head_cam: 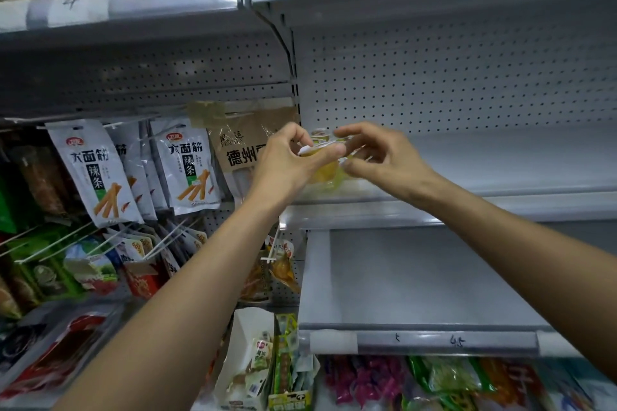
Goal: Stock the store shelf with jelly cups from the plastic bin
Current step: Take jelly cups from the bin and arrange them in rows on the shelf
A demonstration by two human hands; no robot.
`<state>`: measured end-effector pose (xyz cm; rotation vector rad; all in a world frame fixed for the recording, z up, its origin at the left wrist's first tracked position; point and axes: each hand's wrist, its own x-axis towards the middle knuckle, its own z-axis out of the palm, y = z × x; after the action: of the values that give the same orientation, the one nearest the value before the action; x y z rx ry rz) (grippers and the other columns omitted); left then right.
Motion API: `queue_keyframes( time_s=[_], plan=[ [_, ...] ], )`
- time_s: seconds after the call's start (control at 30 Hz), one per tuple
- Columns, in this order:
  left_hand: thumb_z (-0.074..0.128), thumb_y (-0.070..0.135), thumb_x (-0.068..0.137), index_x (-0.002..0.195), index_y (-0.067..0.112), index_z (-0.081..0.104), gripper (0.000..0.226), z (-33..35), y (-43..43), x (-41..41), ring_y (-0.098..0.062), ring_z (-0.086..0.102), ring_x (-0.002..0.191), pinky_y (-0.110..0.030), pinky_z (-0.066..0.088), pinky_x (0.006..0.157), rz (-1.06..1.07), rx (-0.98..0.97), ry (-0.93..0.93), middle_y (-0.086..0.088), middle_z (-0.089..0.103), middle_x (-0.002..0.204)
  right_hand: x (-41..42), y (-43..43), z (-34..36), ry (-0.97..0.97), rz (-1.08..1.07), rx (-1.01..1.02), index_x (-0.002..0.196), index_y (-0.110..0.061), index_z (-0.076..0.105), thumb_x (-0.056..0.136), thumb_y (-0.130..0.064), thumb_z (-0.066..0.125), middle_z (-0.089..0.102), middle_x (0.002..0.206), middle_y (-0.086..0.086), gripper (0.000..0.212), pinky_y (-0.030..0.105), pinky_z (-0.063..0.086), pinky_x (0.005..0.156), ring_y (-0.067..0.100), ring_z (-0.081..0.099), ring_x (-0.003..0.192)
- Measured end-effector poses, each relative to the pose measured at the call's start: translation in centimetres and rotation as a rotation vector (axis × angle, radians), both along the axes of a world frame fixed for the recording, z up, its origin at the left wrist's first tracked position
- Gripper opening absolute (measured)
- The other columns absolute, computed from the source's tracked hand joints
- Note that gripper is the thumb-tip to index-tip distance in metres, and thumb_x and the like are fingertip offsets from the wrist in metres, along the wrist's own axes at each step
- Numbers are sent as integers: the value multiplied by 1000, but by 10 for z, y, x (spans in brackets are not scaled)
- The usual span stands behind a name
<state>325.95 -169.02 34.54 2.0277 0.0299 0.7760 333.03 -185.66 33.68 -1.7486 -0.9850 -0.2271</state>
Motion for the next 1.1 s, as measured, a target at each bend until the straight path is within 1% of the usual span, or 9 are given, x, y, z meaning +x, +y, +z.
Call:
queue_keyframes(
  time_s=[0.07,0.13,0.27,0.4,0.5,0.6,0.8,0.97,1.1],
  plan=[
    [76,70,53,84,16,55,65,2,-5,2,-29,66,77,-50,56,72,-30,-4,-13,-7,70,85,-9,4,0,-10,63,-86,124,-25,58,81,-22,76,66,104,-2,47,22,53,73,12,63,84],
    [80,62,59,86,15,58,59,3,-9,5,-21,66,74,-47,57,71,-82,-22,2,-7,72,87,-11,8,-2,-32,38,-36,119,-23,61,80,-20,78,68,99,-2,43,24,52,71,13,63,79],
    [67,57,82,99,24,64,38,1,-6,12,-13,64,91,-34,54,78,-69,28,-9,3,68,98,-1,1,-10,35,-106,99,107,-22,61,78,-19,79,68,91,5,34,31,55,69,18,64,74],
    [55,62,87,114,40,62,35,-13,4,22,-18,45,116,-40,36,98,233,470,33,10,63,119,11,-10,-19,91,-281,69,109,-20,58,77,-14,79,63,90,-6,39,21,49,65,12,60,72],
    [55,67,84,128,43,56,50,-20,3,27,-18,38,123,-37,27,92,295,754,95,12,56,134,14,-9,-24,92,-330,-11,109,-23,57,76,-15,79,62,94,-4,41,21,48,63,12,60,75],
    [55,68,83,131,46,54,53,-20,4,33,-17,38,123,-37,26,92,312,901,100,14,55,138,17,-5,-23,92,-353,-48,110,-24,57,77,-15,78,61,97,-1,40,21,48,60,10,59,75],
    [61,59,85,127,42,59,45,-16,8,32,-14,40,114,-31,16,80,299,968,49,16,62,128,17,0,-26,105,-349,-122,110,-24,55,80,-14,74,58,91,-3,38,21,49,53,10,56,68],
    [63,52,86,127,39,59,42,-15,6,31,-14,40,117,-33,20,85,294,944,75,14,62,128,14,2,-26,81,-395,-178,113,-28,52,80,-20,72,59,100,1,39,34,56,68,16,60,79],
    [62,49,88,130,38,55,44,-17,6,28,-16,39,123,-37,25,93,275,919,86,11,57,134,8,-3,-24,22,-429,-295,123,-30,48,83,-26,70,60,114,3,47,36,54,80,19,60,91]
  ],
)
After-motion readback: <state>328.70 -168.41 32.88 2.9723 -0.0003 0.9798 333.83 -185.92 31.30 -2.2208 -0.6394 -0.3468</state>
